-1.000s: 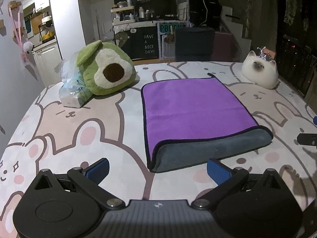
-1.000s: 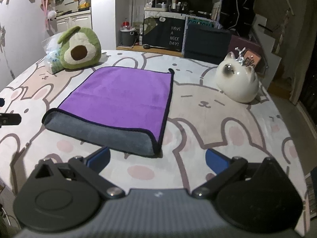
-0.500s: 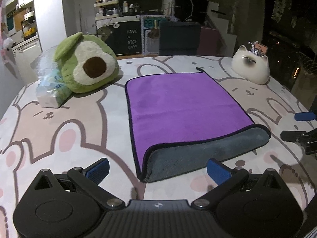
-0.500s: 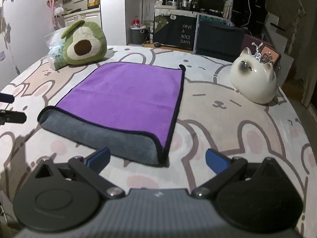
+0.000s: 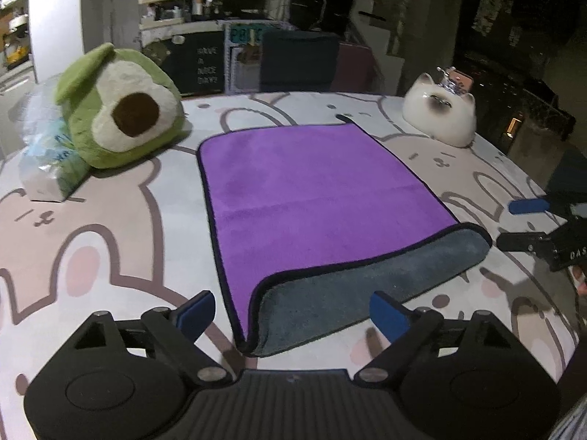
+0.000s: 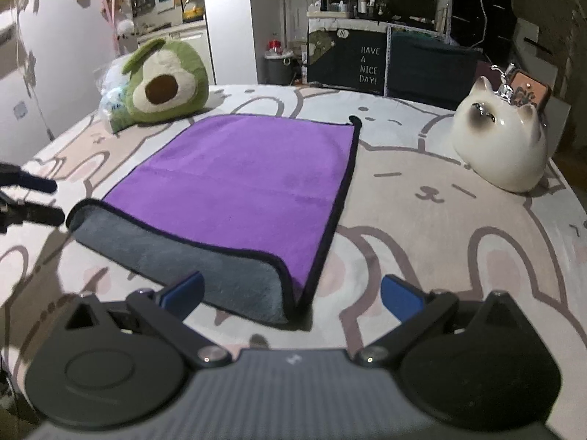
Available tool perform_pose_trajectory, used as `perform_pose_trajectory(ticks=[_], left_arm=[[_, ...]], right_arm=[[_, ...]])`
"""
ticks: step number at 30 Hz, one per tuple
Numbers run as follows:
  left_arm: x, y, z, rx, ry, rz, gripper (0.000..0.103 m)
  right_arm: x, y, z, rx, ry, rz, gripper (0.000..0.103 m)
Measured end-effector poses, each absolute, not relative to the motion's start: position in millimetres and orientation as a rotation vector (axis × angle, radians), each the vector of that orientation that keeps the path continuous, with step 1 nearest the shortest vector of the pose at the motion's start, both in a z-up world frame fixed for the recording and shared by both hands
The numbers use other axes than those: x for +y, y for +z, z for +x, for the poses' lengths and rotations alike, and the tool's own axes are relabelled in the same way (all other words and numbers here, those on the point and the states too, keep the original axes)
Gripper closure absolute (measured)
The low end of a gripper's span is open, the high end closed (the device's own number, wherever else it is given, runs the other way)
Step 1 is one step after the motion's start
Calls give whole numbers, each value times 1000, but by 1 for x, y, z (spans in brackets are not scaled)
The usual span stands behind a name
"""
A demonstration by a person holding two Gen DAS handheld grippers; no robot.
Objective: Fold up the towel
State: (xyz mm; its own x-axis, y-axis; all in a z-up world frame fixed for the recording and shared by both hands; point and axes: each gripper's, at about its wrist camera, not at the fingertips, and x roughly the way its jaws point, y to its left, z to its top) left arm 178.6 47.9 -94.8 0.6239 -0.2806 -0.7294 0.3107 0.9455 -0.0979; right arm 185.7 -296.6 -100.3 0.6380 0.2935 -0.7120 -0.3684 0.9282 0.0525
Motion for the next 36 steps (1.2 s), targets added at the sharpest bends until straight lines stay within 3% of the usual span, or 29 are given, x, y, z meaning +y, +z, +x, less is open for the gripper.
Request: perform_pose_trajectory(ticks=[8, 15, 26, 34, 36], left_arm=[[50, -106, 186, 844, -422, 12, 27], [61, -110, 193, 848, -474, -38, 32], [73, -115, 204, 916, -501, -3, 52], [80, -124, 213, 969, -511, -6, 82], [82, -126, 214, 975, -512, -11, 84]], right_arm=[[-308, -100, 194, 740, 479, -71, 0], [-311, -106, 201, 791, 517, -77, 0], [-312, -119, 227, 951, 599, -22, 69], [-306, -119, 227, 982, 673, -59, 77], [-306, -120, 227, 990, 679, -61, 80]])
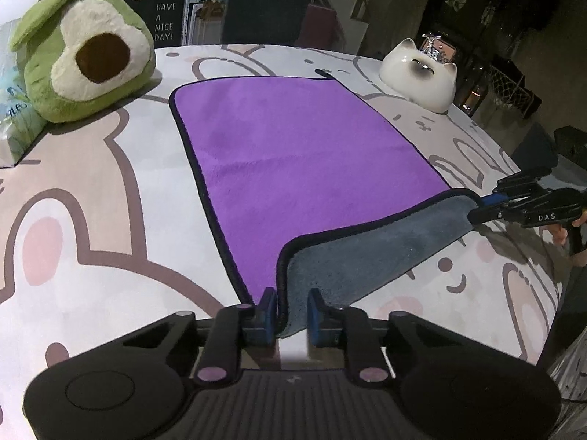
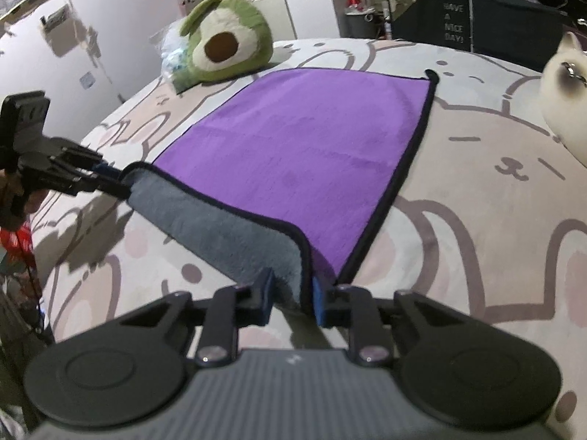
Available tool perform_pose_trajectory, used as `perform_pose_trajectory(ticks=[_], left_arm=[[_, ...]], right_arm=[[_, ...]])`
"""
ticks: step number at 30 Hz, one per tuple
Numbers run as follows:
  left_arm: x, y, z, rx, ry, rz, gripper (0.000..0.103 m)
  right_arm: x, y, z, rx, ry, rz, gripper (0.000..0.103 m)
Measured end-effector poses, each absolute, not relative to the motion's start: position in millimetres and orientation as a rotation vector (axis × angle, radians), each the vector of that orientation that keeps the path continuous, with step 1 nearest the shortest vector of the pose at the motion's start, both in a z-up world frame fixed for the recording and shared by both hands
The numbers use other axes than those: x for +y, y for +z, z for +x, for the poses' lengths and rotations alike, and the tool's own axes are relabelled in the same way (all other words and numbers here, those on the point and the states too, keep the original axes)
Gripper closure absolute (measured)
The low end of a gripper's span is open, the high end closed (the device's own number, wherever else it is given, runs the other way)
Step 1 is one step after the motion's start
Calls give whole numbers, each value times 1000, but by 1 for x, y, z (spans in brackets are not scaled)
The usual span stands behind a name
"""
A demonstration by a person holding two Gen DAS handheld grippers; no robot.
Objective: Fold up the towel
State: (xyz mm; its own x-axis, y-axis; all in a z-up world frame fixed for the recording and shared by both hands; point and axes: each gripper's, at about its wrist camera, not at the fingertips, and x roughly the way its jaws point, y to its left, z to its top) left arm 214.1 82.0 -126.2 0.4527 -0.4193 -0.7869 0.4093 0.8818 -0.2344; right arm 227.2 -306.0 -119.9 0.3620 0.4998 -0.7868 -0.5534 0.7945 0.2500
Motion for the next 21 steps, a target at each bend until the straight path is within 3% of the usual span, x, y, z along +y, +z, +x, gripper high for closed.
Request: perform_pose_trajectory(ticks=[7, 11, 21], left_arm=[[80, -126, 217, 987, -506, -3, 97], [80, -126, 217, 991, -497, -5, 98], [77, -118, 217, 974, -487, 12, 99]], right_arm=[[-306, -121, 230, 1007, 680, -60, 91], [-305, -120, 229, 998, 672, -79, 97], [-305, -114, 226, 996, 660, -86, 98]])
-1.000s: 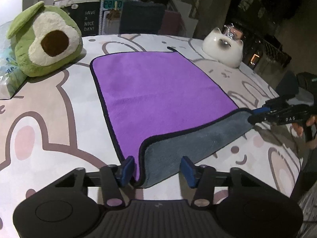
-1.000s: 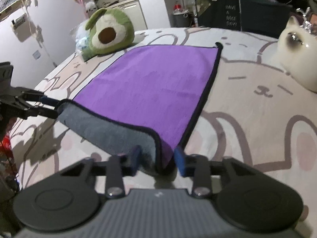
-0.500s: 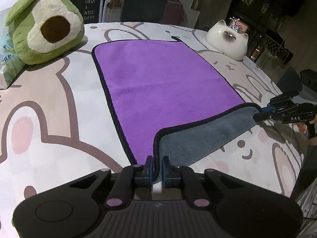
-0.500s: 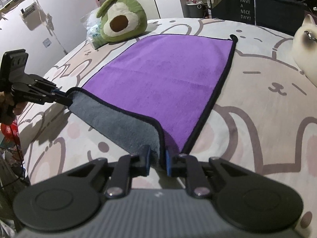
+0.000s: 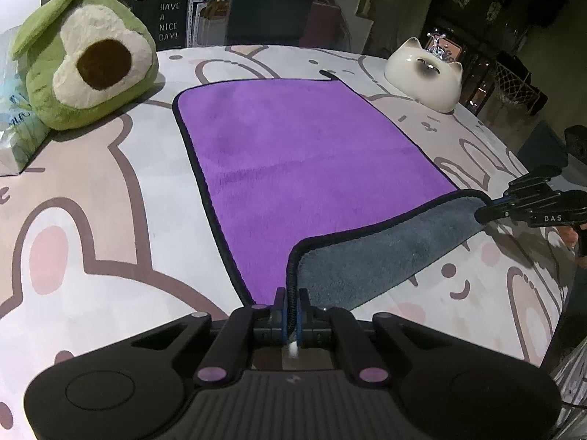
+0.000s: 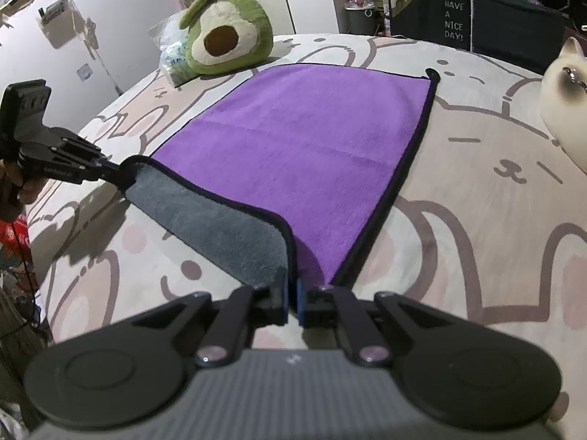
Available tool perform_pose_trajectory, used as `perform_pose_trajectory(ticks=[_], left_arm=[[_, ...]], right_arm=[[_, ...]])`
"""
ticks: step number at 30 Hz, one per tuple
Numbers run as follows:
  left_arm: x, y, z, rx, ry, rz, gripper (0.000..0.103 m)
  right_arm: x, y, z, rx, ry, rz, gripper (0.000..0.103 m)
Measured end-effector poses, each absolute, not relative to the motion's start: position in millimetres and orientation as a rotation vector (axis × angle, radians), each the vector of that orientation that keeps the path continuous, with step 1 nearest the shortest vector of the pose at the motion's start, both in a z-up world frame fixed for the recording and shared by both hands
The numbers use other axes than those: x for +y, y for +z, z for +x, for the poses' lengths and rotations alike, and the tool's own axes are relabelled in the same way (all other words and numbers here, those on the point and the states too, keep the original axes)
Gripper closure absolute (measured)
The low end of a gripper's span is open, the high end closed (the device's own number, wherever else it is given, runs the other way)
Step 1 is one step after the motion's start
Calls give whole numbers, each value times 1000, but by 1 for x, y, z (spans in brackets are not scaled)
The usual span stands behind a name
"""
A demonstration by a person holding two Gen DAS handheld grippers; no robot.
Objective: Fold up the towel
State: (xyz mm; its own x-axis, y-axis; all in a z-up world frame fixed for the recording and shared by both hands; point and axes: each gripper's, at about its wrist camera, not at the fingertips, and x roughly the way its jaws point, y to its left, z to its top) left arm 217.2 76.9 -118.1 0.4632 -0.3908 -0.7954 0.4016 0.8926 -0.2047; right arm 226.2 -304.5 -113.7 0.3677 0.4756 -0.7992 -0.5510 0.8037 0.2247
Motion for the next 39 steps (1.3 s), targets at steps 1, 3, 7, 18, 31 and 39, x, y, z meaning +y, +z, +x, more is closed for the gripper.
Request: perform_pose_trajectory(ticks=[1, 3, 7, 18, 31, 39], left_arm=[[77, -116, 217, 969, -485, 12, 99], [76, -111, 218, 952, -480, 9, 99], [76, -99, 222, 915, -459, -3, 99], [76, -66, 239, 809, -388, -21, 99], [75, -33, 267, 687, -280, -42, 99], [74, -20, 285, 634, -222, -61, 99]], right_arm=[[-305, -112, 226, 994, 658, -84, 98], [-305, -109, 225, 985, 650, -82, 98], [-304, -99, 224, 950, 622, -91, 98], [-300, -58, 240, 814, 511, -45, 98], [-285, -21, 264, 690, 426, -41, 98], [-272, -4, 284, 622, 371, -28, 98]])
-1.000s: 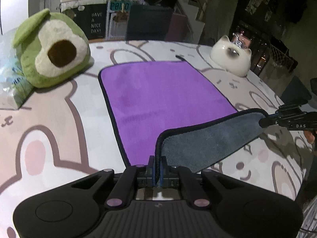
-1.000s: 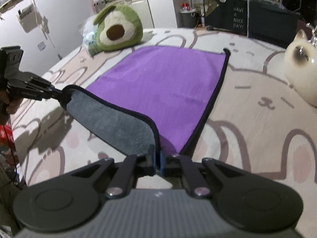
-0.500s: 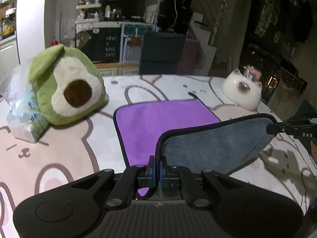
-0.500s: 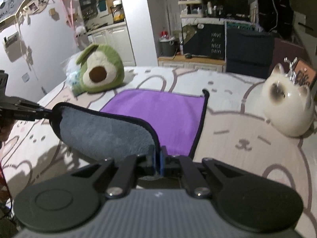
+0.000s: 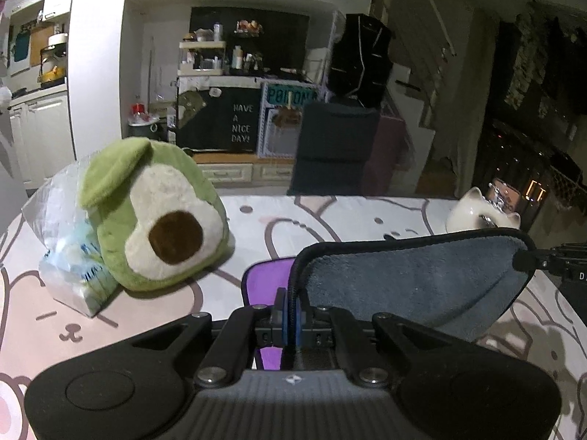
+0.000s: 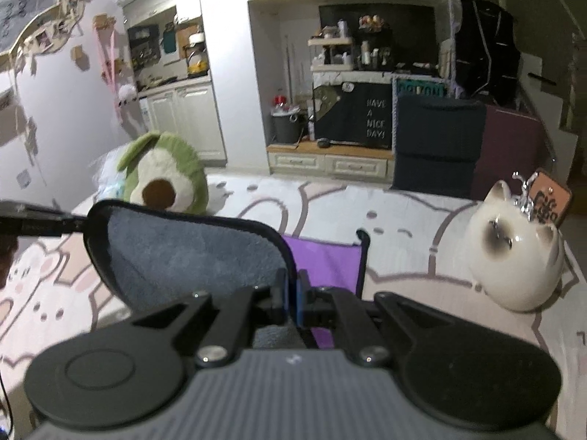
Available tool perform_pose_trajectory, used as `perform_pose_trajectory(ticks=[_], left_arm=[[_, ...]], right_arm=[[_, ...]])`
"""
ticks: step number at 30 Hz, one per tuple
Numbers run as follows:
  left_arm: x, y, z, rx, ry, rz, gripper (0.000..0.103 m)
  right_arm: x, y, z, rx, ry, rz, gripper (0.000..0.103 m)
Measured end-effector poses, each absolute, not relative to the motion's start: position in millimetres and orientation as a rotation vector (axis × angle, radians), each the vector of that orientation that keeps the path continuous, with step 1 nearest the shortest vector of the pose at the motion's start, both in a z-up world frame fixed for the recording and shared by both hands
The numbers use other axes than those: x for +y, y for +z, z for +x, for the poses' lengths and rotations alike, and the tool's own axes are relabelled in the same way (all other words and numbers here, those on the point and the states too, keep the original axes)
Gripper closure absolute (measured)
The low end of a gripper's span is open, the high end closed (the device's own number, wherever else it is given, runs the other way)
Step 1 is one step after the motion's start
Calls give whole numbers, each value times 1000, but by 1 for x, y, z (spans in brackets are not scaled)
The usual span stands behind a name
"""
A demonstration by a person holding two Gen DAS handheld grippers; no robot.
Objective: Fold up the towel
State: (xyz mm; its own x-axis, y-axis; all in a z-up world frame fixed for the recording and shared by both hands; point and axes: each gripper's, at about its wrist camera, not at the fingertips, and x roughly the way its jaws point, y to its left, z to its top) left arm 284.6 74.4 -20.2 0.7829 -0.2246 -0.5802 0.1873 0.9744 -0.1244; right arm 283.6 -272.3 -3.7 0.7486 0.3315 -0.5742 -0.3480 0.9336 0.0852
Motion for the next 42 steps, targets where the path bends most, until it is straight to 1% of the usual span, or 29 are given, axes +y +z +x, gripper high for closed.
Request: perform_pose_trajectory(ticks=[8, 16, 23, 27, 34, 42], left_arm=[[72, -18, 310, 600, -185, -88, 99], [67, -31, 347, 606, -141, -115, 99], [61, -55, 383, 653, -115, -120, 99], [55, -67, 402, 703, -112, -86, 99], [50, -75, 429, 764, -134, -24, 99], [47, -78, 451, 839, -125, 52, 99]], right_arm=[[-266, -2, 307, 569, 320, -15, 98], [-265, -11, 339, 571, 279, -4, 98], [-262, -33, 378, 627, 252, -3, 98], [-261, -47, 400, 690, 242, -4, 98], [-258, -63, 433, 808, 242, -11, 98], [-252, -67, 459, 883, 238, -40, 98]])
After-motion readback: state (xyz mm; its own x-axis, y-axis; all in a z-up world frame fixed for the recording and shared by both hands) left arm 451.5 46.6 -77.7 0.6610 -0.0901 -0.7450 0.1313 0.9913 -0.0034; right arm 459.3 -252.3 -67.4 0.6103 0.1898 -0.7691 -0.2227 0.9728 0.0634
